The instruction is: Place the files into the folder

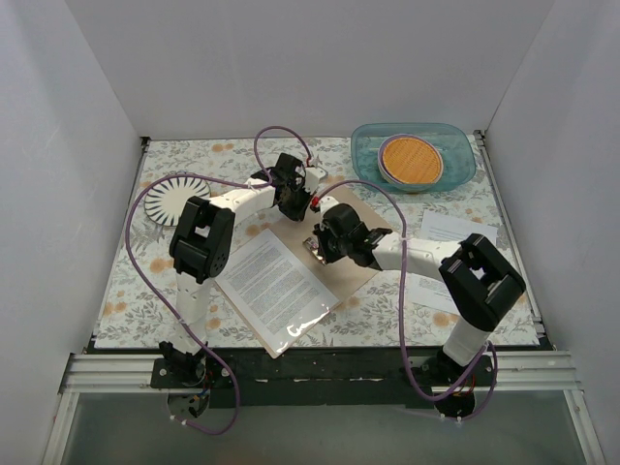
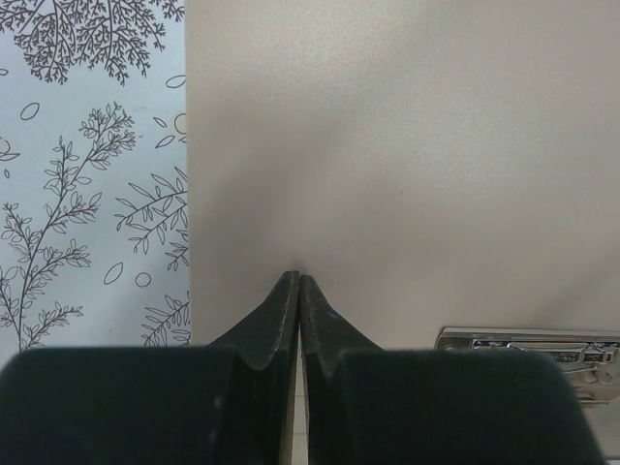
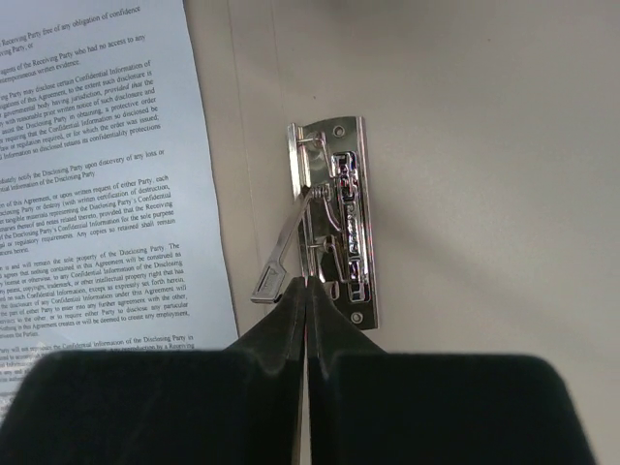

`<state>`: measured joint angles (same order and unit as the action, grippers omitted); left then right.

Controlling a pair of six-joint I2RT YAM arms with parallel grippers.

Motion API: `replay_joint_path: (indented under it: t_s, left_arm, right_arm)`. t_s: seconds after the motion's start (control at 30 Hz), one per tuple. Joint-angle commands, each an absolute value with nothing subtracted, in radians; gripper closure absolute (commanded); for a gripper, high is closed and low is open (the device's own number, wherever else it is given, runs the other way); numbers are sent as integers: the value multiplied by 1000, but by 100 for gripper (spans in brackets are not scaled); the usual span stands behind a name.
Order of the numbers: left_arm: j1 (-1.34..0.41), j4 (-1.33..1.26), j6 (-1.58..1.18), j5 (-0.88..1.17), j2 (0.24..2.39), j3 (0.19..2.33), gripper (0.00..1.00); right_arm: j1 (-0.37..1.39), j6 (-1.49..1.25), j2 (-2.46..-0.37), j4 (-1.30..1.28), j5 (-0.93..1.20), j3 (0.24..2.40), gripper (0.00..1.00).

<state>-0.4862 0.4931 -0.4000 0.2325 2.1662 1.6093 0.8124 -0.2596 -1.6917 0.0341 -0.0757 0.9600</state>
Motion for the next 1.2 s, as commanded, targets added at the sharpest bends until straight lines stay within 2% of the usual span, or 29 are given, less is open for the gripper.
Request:
replay_joint_path:
  t_s: [0.0, 0.77, 1.0, 1.17]
  left_arm:
    - [-488, 594, -399, 245, 2230, 1574, 100]
    - [-505, 574, -433, 282, 2218, 1577, 100]
    - [-492, 661, -448, 241, 2211, 1779, 100]
    - [-480, 753, -466, 244, 2186, 1992, 100]
  right_arm:
    - [818, -196, -1701, 72, -54, 1018, 99]
    - [818, -147, -1868, 68, -63, 1264, 99]
    - [818, -140, -1803, 43, -115, 1250, 98]
    - [795, -169, -1663, 2, -303, 1129, 85]
